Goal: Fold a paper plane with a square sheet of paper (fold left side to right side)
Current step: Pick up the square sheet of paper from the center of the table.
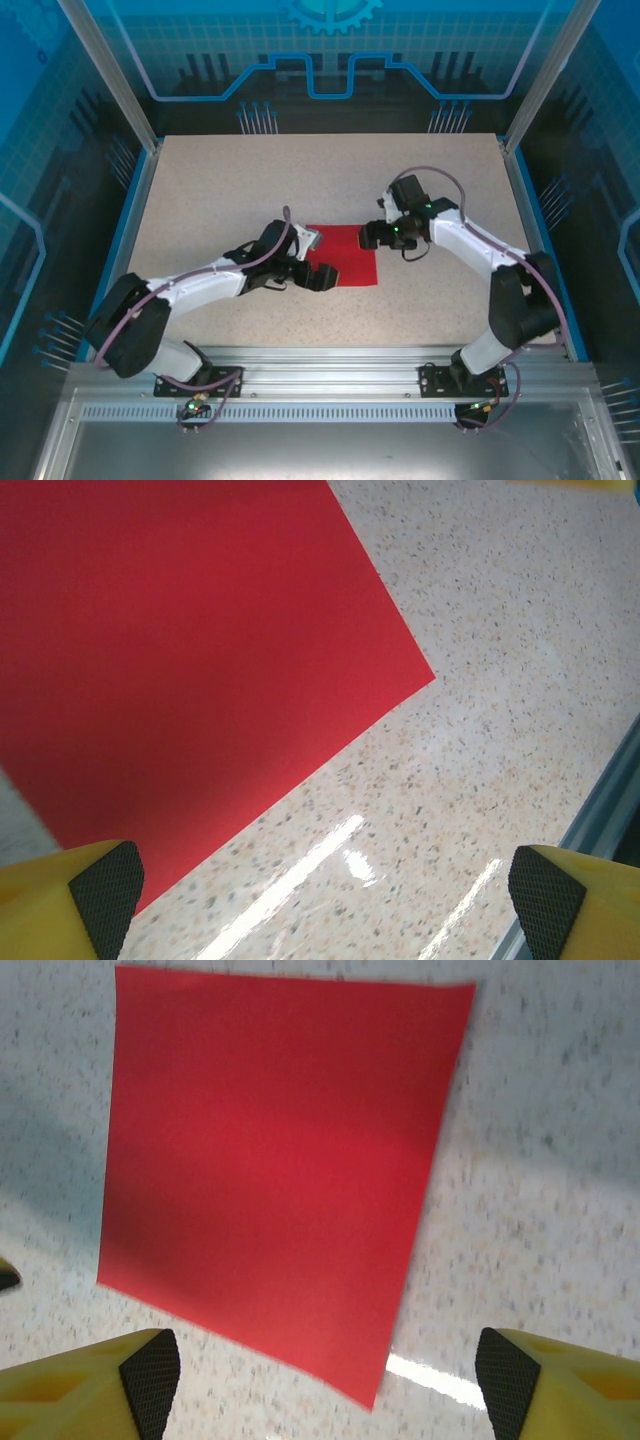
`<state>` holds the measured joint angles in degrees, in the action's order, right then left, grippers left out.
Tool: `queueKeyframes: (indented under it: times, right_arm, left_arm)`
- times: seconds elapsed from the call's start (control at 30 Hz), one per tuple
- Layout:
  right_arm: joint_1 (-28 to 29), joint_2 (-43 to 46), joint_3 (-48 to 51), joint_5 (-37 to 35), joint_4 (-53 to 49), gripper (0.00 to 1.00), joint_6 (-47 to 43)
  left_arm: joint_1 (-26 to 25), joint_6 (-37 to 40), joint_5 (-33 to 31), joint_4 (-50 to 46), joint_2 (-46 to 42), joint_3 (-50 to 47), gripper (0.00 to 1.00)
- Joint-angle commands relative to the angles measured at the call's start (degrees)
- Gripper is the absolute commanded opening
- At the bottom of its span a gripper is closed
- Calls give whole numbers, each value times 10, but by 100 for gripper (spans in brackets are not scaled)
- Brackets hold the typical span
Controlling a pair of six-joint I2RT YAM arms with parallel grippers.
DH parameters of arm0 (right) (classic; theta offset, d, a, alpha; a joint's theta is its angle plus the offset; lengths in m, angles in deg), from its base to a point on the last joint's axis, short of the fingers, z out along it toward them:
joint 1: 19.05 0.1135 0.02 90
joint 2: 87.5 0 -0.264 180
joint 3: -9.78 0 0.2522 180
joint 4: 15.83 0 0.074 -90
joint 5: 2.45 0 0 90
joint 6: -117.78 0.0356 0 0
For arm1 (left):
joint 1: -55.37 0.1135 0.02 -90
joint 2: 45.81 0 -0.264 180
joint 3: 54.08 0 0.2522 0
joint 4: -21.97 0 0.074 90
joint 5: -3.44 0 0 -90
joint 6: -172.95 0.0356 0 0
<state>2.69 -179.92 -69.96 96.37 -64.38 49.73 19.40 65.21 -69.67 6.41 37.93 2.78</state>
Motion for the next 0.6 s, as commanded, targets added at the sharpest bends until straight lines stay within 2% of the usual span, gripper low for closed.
queueKeyframes:
  times: [0.0, 0.27, 0.57]
  right_arm:
    - [1, -60, -64, -13, -24, 78, -10]
    - [0, -187, -163, -45, -38, 73, -7]
    - [0, -238, -184, -53, -51, 74, -5]
  left_arm:
    - [-9, -22, 39, 9, 30, 33, 99]
    - [-13, -32, 40, 8, 96, 60, 99]
    - [-13, -24, 34, -28, 134, 80, 99]
